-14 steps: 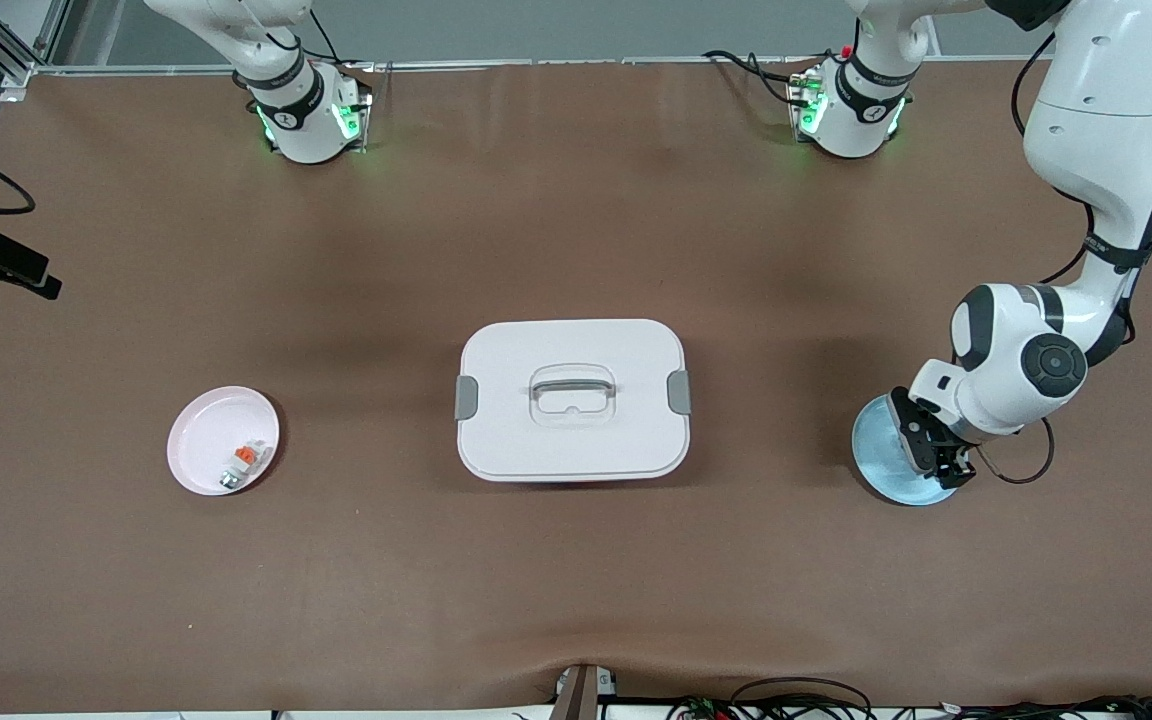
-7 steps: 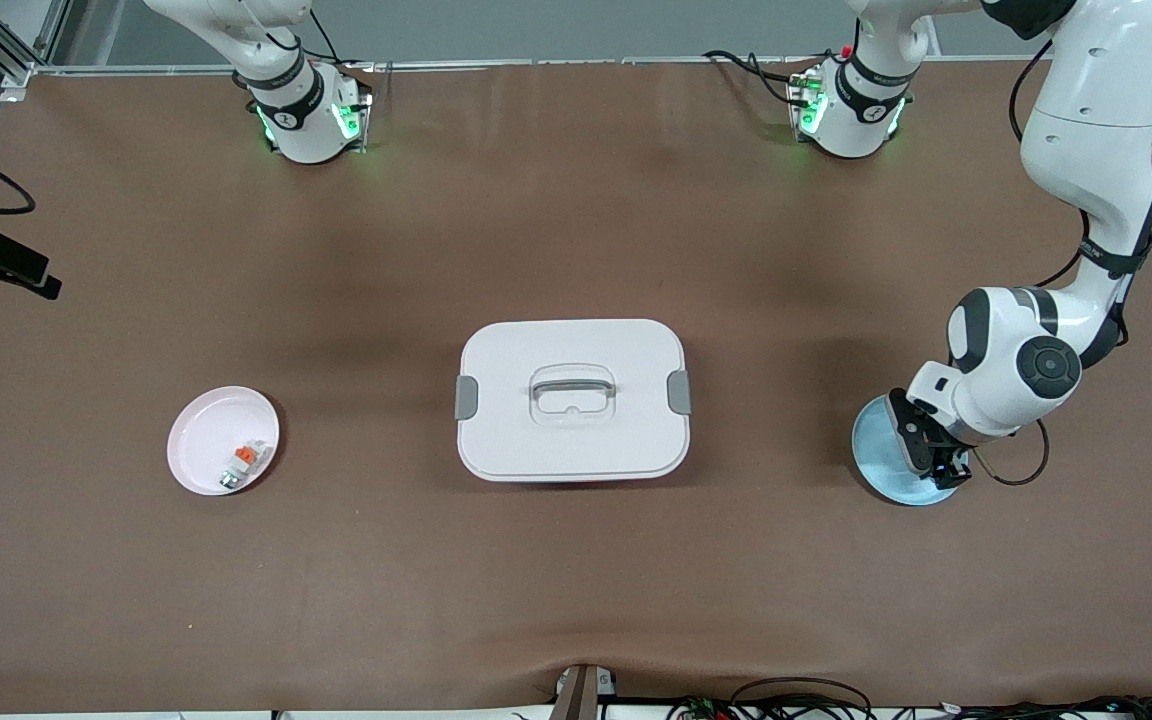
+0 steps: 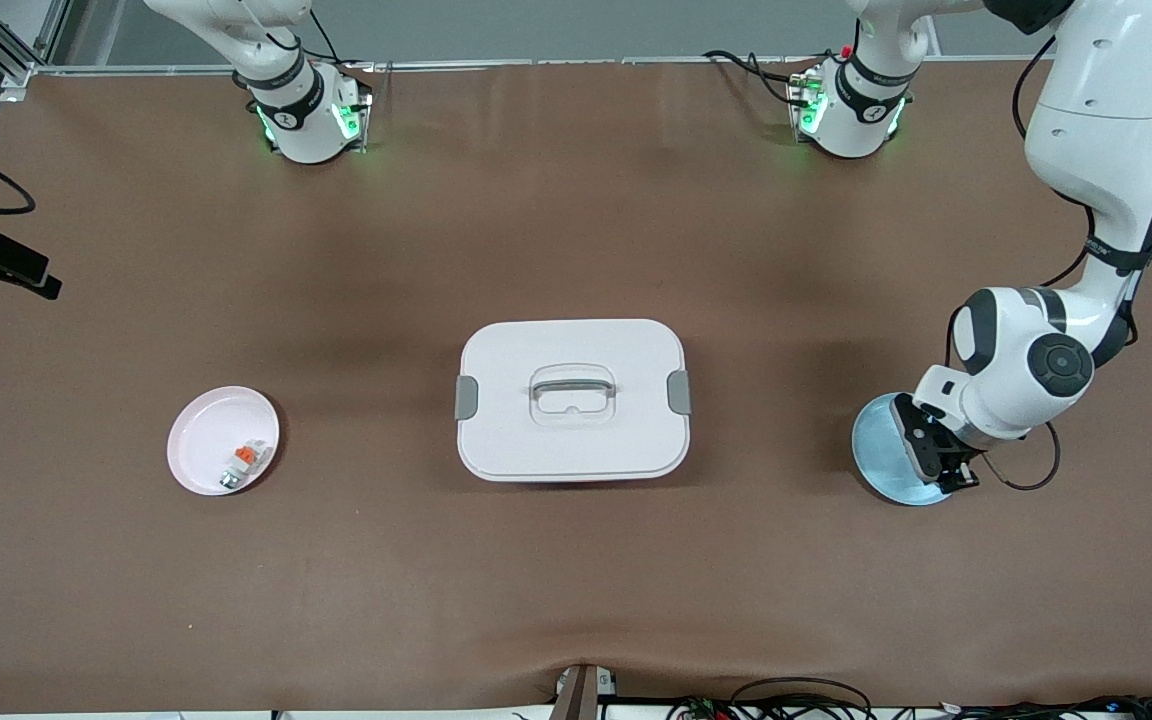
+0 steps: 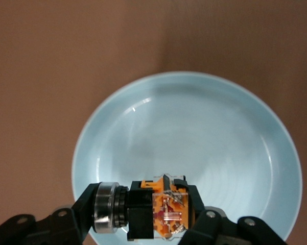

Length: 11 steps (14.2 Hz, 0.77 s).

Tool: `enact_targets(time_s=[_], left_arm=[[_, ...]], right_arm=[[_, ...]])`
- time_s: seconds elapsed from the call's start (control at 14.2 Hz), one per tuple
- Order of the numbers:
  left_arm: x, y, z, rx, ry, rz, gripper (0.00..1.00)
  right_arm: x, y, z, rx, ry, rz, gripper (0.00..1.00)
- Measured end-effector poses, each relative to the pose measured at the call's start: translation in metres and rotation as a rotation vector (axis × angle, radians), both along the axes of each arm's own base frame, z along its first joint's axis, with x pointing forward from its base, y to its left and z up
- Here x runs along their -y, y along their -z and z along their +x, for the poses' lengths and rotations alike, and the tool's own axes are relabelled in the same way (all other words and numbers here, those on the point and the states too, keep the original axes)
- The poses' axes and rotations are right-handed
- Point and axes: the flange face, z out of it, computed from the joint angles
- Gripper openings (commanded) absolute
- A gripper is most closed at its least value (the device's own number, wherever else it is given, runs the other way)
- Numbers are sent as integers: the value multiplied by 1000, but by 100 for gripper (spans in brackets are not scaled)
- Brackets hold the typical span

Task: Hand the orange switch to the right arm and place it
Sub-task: 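Lift the switch with the left gripper and carry it over the box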

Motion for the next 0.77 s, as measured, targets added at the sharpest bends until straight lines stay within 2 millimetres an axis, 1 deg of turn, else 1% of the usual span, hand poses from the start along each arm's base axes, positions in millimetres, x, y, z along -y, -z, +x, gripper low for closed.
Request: enact_targets(time_s=[0.14, 0.28, 0.35, 0.56, 0.77], left_arm=[[18, -20, 6, -33, -41, -63, 0], [47, -45, 14, -53, -41, -127, 0], [64, -57, 17, -55, -25, -151, 0], [125, -101, 25, -45, 44, -213, 0], [184, -153, 28, -19, 89, -277, 0]], right_arm=[[0, 0, 0, 0, 0, 0, 100], [0, 0, 0, 0, 0, 0, 100], [0, 0, 0, 0, 0, 0, 100], [0, 0, 0, 0, 0, 0, 100], [1, 0, 0, 0, 1, 0, 100]])
